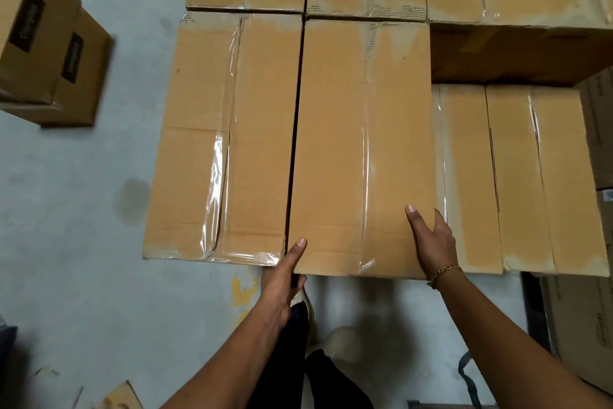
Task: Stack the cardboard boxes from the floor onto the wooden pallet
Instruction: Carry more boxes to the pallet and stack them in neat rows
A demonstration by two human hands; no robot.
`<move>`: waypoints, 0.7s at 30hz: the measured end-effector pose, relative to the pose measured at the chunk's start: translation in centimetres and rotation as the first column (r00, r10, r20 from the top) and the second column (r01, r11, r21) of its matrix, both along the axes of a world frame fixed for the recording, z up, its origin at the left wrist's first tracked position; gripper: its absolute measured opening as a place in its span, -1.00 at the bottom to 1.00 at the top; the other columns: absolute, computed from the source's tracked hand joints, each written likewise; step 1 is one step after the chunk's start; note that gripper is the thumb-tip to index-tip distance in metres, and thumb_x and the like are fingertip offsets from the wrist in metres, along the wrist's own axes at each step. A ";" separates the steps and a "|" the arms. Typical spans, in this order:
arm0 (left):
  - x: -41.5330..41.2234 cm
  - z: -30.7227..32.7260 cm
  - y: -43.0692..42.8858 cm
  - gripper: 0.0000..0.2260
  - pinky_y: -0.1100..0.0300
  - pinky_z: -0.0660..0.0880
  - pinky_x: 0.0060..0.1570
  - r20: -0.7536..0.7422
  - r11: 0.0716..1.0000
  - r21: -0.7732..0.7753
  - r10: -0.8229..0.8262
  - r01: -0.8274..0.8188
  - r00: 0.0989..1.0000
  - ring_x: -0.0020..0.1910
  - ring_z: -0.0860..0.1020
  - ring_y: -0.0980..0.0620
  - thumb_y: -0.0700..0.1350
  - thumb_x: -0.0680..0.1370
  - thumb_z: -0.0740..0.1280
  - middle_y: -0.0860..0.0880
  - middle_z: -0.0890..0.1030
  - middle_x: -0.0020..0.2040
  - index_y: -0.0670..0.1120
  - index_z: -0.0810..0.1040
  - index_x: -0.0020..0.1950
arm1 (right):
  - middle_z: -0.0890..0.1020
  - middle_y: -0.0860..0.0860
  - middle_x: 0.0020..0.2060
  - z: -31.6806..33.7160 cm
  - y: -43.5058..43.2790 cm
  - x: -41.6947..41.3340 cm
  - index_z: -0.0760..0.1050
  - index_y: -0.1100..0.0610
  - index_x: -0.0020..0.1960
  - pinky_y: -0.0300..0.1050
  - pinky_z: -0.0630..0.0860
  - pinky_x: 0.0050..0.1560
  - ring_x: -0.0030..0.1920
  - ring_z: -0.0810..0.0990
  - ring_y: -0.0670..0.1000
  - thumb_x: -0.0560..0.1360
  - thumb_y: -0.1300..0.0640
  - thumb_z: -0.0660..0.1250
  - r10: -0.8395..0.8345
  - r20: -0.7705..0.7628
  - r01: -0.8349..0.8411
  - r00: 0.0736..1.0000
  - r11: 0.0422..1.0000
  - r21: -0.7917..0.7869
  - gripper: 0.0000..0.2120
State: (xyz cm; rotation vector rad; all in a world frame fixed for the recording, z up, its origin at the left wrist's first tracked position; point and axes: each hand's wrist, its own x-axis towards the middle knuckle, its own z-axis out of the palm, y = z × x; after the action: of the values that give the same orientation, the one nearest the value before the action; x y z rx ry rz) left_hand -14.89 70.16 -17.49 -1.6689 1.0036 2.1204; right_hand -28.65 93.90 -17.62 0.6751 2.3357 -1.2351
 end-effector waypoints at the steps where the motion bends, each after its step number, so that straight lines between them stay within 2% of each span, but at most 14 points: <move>1: 0.1 -0.1 0.0 -0.57 0.05 0.54 0.33 -0.004 1.000 0.001 -0.010 0.010 1.000 0.32 0.50 -0.01 0.07 0.43 0.59 0.15 0.55 0.08 -0.07 0.61 0.20 | 0.51 0.04 0.44 -0.3 0.1 0.1 0.38 0.03 0.54 0.04 0.34 0.47 0.44 0.45 0.13 0.51 -0.38 0.32 -0.006 0.002 0.006 1.000 1.000 -0.005 -0.26; 4: 0.2 -0.3 -0.2 -0.44 0.03 0.55 0.32 -0.011 0.999 -0.006 -0.049 0.049 0.999 0.34 0.49 -0.06 0.11 0.39 0.60 0.13 0.54 0.12 -0.09 0.60 0.31 | 0.56 0.01 0.38 -0.3 0.3 0.1 0.41 0.00 0.50 0.05 0.38 0.44 0.39 0.49 0.11 0.49 -0.42 0.32 0.007 0.006 -0.007 1.000 1.000 -0.026 -0.26; 8: 0.5 -0.3 -0.5 -0.31 -0.03 0.56 0.32 -0.007 0.996 0.033 -0.082 0.082 0.997 0.26 0.49 -0.10 0.17 0.30 0.63 0.03 0.51 0.33 -0.04 0.59 0.37 | 0.49 -0.01 0.46 -0.1 0.6 0.0 0.30 -0.03 0.57 0.05 0.35 0.47 0.46 0.44 0.10 0.48 -0.42 0.33 0.019 0.028 -0.018 0.999 0.999 -0.032 -0.20; 12: 1.0 0.3 -1.1 -0.20 -0.02 0.62 0.18 -0.018 0.996 0.019 -0.081 0.082 0.997 0.33 0.49 -0.13 0.23 0.16 0.69 0.05 0.59 0.31 0.01 0.63 0.35 | 0.31 0.05 0.58 1.0 0.6 0.5 0.15 -0.03 0.64 0.03 0.25 0.49 0.56 0.31 0.11 0.53 -0.32 0.36 0.044 0.027 -0.043 0.999 0.999 -0.023 -0.18; 16: 1.7 1.6 -1.9 -0.12 0.00 0.59 0.06 -0.037 0.995 -0.068 -0.069 0.066 0.997 0.31 0.54 -0.09 0.31 0.07 0.65 0.05 0.66 0.23 0.02 0.62 0.34 | 0.29 0.05 0.60 2.4 1.0 1.2 0.10 -0.02 0.65 0.10 0.27 0.53 0.56 0.31 0.12 0.50 -0.35 0.37 0.111 -0.008 -0.111 0.994 0.994 0.016 -0.12; 18: 2.2 2.2 -2.3 0.03 -0.08 0.58 0.13 -0.034 0.989 -0.148 -0.036 0.031 0.999 0.30 0.56 -0.13 0.32 0.11 0.65 -0.05 0.61 0.32 0.00 0.41 0.49 | 0.24 0.06 0.62 3.2 1.2 1.5 0.08 0.00 0.66 0.11 0.25 0.54 0.57 0.27 0.13 0.51 -0.33 0.37 0.158 -0.038 -0.156 0.987 0.986 0.061 -0.11; 21: 3.5 3.7 -2.8 0.11 -0.23 0.40 0.43 -0.028 0.974 -0.227 0.016 -0.022 0.999 0.48 0.41 -0.20 0.26 0.36 0.58 -0.11 0.36 0.57 0.01 -0.02 0.69 | 0.20 0.07 0.63 4.9 1.2 2.1 0.09 0.03 0.66 0.09 0.21 0.54 0.59 0.23 0.14 0.55 -0.28 0.36 0.249 -0.074 -0.240 0.966 0.965 0.110 -0.16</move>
State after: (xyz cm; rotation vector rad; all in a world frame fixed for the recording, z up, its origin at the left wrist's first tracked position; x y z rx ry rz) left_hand -11.42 67.40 -13.80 -1.7628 1.2861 2.1109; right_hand -26.55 95.10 -12.68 0.3545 2.4771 -1.0625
